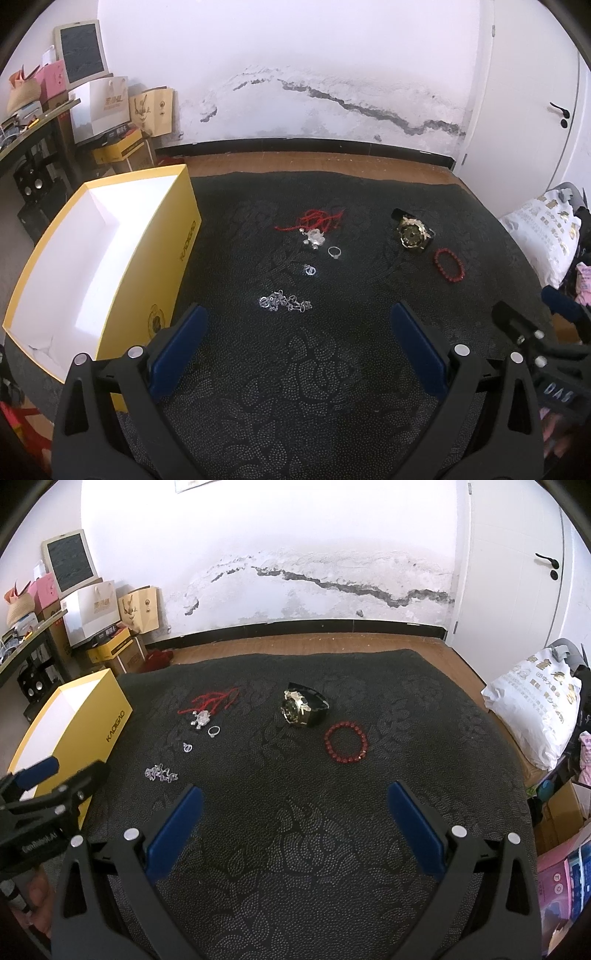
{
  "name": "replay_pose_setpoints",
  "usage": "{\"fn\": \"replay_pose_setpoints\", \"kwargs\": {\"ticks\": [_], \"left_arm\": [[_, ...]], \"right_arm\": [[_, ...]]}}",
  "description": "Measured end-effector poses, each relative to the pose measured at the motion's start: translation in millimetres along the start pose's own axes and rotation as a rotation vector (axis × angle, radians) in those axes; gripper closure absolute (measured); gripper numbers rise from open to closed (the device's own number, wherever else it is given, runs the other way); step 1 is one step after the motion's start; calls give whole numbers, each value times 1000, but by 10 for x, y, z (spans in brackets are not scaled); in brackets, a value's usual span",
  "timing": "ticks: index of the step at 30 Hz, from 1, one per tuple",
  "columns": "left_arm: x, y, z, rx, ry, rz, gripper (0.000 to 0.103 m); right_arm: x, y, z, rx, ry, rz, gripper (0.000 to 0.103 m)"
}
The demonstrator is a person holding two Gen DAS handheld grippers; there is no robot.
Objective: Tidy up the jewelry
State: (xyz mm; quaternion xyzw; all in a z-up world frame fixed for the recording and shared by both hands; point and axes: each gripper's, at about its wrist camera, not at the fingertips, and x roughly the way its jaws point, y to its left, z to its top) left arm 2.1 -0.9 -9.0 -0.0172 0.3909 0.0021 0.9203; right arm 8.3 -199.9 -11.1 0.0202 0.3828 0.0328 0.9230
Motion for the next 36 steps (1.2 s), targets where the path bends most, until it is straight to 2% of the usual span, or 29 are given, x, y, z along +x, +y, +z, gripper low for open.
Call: {"fn": "replay_pose_setpoints", "kwargs": {"ticks": [2,7,13,16,27,31,36], "left_arm": [[42,30,-38,-12,11,-16,6],[199,81,-113,-16,66,4,6],[379,84,-201,7,78,5,6],[584,102,-210,6,119,15,6],[1248,30,-240,59,177,56,6],[1390,36,-249,69,186,55,6],[1482,106,-198,44,147,29,6]], "right_arm": [[-14,-4,11,1,-4,0,6],[-5,-55,40,13,-6,5,6],[28,-150,99,50,1,23,6],[40,-203,143,70,2,34,6],[135,-347,236,121,18,62,6],[176,-386,243,141,29,72,6],[217,-430,251,153,38,71,6]]}}
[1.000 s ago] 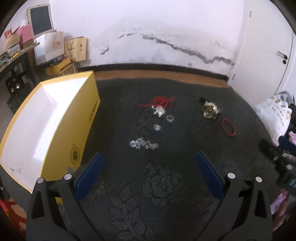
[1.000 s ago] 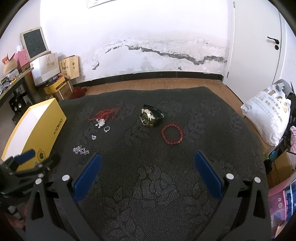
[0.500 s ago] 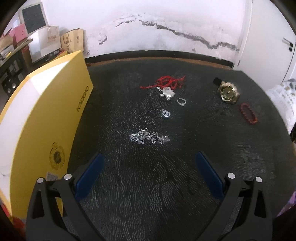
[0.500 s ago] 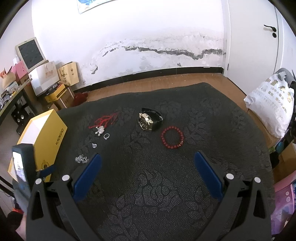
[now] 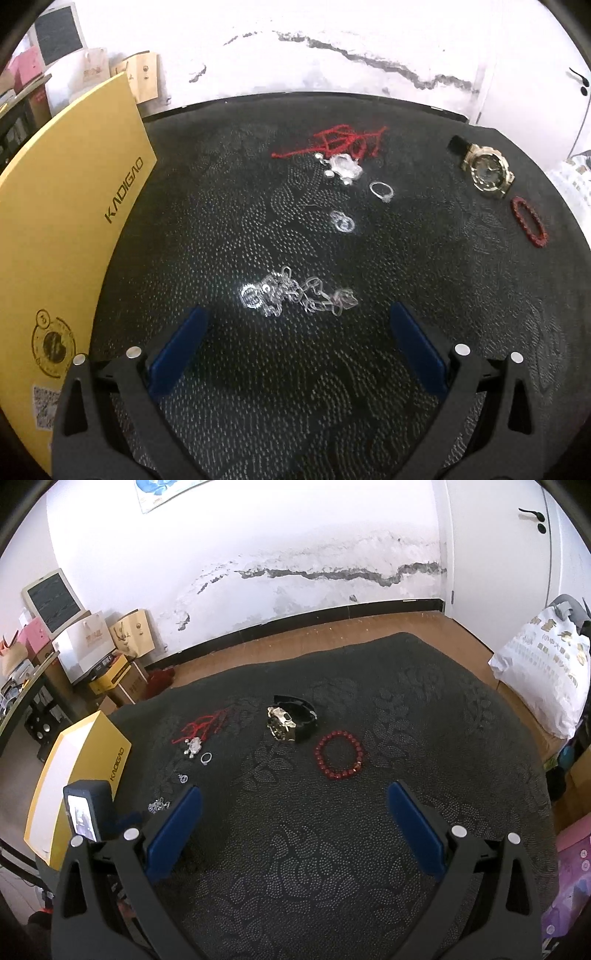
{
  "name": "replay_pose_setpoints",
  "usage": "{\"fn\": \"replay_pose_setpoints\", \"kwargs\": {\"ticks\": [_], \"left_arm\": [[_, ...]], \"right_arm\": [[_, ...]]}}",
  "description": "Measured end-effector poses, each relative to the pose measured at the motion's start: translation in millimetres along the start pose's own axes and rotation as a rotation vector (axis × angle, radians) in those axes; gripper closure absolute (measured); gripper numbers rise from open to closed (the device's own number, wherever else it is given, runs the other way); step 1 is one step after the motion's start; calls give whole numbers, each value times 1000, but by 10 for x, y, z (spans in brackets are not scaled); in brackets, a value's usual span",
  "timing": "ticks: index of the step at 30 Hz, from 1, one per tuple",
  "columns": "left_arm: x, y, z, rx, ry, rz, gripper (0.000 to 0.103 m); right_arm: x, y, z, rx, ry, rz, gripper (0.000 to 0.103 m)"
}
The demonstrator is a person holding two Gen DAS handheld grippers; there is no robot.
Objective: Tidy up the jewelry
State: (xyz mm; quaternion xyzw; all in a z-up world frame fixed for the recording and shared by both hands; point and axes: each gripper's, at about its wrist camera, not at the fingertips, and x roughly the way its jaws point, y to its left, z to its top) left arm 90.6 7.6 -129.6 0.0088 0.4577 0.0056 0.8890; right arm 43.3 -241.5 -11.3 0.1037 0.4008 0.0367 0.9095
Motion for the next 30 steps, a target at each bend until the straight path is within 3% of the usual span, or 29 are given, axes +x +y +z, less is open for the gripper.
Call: {"fn": "replay_pose_setpoints", "kwargs": {"ticks": [12,13,15,18,19,21,30], "left_arm": [[24,-1,2,-1,-6,3,9],[8,-12,-3,-3,-10,4,13],[-37,11,-8,-17,-33,24,40],[-65,40,-1,-22,-49,40,66],[-68,51,3,-26,-50,41,68],[-69,97,12,-39,-53,62,92],[-160,198,47,-43,-52,53,93]], "right_arm": [[14,22,-11,-5,7,7,6],[18,28,-11,-7,7,6,6],[18,34,-12,-9,5,5,6],[32,38,-14,-11,6,4,6],[35,35,-16,-11,7,4,6],[39,34,-16,-13,7,4,6],[64,74,-1,-43,-11,-18,6]]}}
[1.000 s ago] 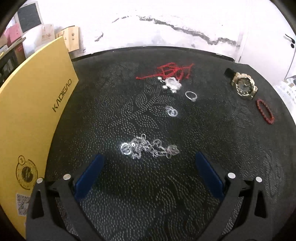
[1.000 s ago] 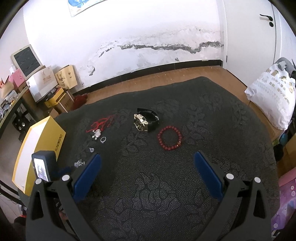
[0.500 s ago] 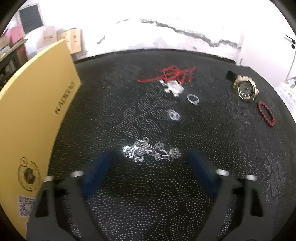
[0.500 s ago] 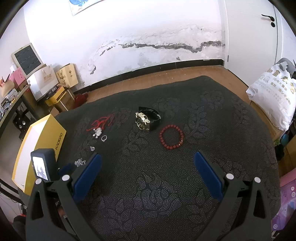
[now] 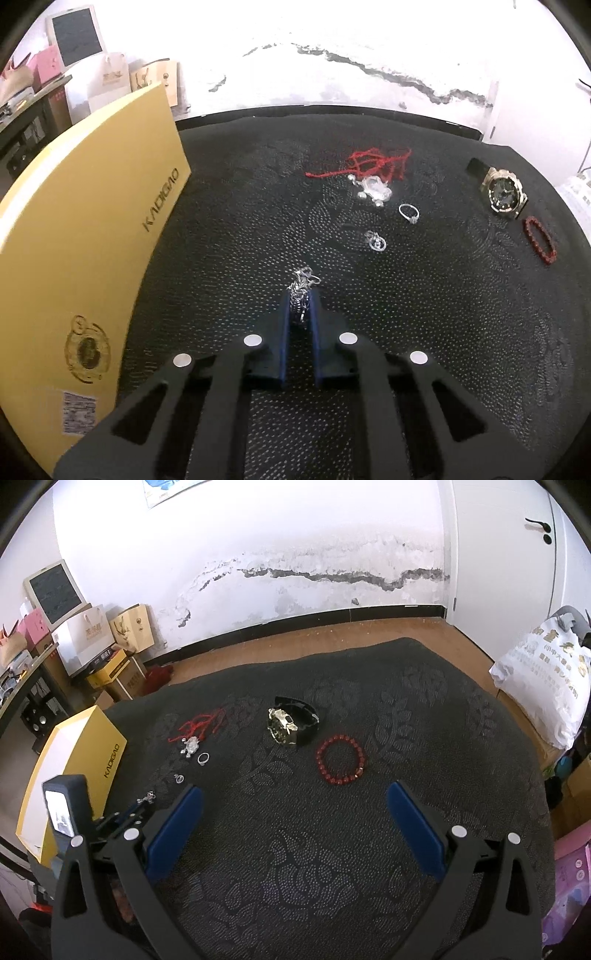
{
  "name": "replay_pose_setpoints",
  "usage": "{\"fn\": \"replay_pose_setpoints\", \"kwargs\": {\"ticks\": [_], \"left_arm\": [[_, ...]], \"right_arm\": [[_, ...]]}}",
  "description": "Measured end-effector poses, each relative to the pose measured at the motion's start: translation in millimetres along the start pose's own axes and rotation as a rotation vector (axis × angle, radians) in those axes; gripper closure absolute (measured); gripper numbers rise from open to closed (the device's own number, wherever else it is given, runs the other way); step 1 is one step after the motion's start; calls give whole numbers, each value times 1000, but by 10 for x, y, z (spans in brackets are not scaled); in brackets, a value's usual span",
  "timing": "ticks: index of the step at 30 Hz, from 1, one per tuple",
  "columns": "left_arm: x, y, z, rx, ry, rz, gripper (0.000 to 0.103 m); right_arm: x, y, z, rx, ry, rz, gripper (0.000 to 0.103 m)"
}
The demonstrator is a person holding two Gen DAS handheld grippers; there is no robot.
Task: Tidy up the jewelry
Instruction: 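Grasp the silver chain with the left gripper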
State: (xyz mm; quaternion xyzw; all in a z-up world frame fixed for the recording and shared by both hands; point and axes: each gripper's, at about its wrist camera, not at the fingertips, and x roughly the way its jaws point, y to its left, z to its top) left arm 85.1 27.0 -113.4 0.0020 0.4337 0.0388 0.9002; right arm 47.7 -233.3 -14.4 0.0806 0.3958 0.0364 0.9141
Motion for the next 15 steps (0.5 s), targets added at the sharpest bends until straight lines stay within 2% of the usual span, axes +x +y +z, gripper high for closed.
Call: {"fn": "replay_pose_setpoints", "kwargs": {"ticks": [8,15], "left_arm": [[-582,50,283,-19,-47,-52,93],[-891,-66,386,38,-106,-69,93]], "right_arm": [[64,-76,-59,-67,-14,-69,6],[553,-307,-316,-103,112,-162,6]]}}
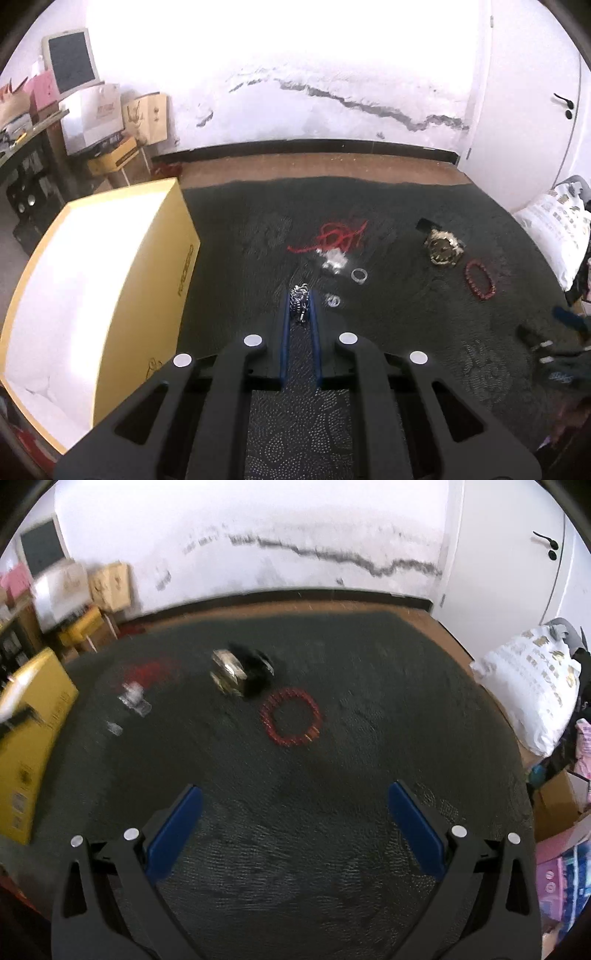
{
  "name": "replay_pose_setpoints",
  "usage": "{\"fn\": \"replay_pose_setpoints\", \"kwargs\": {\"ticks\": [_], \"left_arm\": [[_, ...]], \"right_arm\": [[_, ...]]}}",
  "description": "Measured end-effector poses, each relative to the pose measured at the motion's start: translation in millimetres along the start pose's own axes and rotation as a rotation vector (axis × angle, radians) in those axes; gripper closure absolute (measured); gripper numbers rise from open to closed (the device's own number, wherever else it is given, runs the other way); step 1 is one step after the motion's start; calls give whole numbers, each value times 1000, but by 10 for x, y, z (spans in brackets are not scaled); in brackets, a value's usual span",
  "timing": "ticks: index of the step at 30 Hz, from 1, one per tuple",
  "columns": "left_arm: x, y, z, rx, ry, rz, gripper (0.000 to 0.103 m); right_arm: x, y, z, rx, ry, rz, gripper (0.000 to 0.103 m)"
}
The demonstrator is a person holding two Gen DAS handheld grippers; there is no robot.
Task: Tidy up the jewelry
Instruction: 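Grasp the silver chain with the left gripper, then lift the silver chain with the left gripper while the right gripper grasps the red bead bracelet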
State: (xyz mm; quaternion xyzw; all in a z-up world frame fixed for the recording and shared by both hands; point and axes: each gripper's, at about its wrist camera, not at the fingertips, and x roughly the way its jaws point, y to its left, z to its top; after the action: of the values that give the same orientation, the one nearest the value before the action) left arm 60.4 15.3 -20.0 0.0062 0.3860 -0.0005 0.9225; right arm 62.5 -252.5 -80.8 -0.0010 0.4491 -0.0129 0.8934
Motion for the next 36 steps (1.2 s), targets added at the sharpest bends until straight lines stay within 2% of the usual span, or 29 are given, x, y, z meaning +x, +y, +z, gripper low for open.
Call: {"fn": "replay_pose_setpoints", "kwargs": {"ticks": [3,5,11,13,18,19,20,21,22,23,25,30,36], "left_arm": [[-25,-40,64,3,-10,-23,93],[-3,-70,95,4,-8,-39,93],[47,-171,134,19,-3,-56,93],[79,-182,128,21,6,-51,93],[156,-210,99,35,29,-41,93],[175,-213,94,37,36,-40,93],[199,-215,88,33,48,-44,93],[218,-213,81,27,59,-48,93],[237,-217,78,25,69,-50,93],[257,-228,70,25,77,-50,93],[282,-251,56,27,93,-51,93],[248,-260,45,30,101,-41,93],[49,-236,45,22,86,-26,93]], "right_arm": [[308,-45,-10,-35,55,-32,6],[462,-54,-9,-47,85,-7,6],[814,35,226,-78,83,18,6],[904,9,292,-35,54,61,5],[1007,30,441,-40,51,61,6],[1016,32,468,-41,54,63,11],[993,44,497,-47,43,73,34],[964,69,529,-54,34,85,50],[944,97,552,-60,39,89,79],[935,124,560,-62,50,104,87],[911,146,561,-69,58,92,87],[764,214,558,-45,72,127,88],[154,444,670,-40,16,207,88]]}}
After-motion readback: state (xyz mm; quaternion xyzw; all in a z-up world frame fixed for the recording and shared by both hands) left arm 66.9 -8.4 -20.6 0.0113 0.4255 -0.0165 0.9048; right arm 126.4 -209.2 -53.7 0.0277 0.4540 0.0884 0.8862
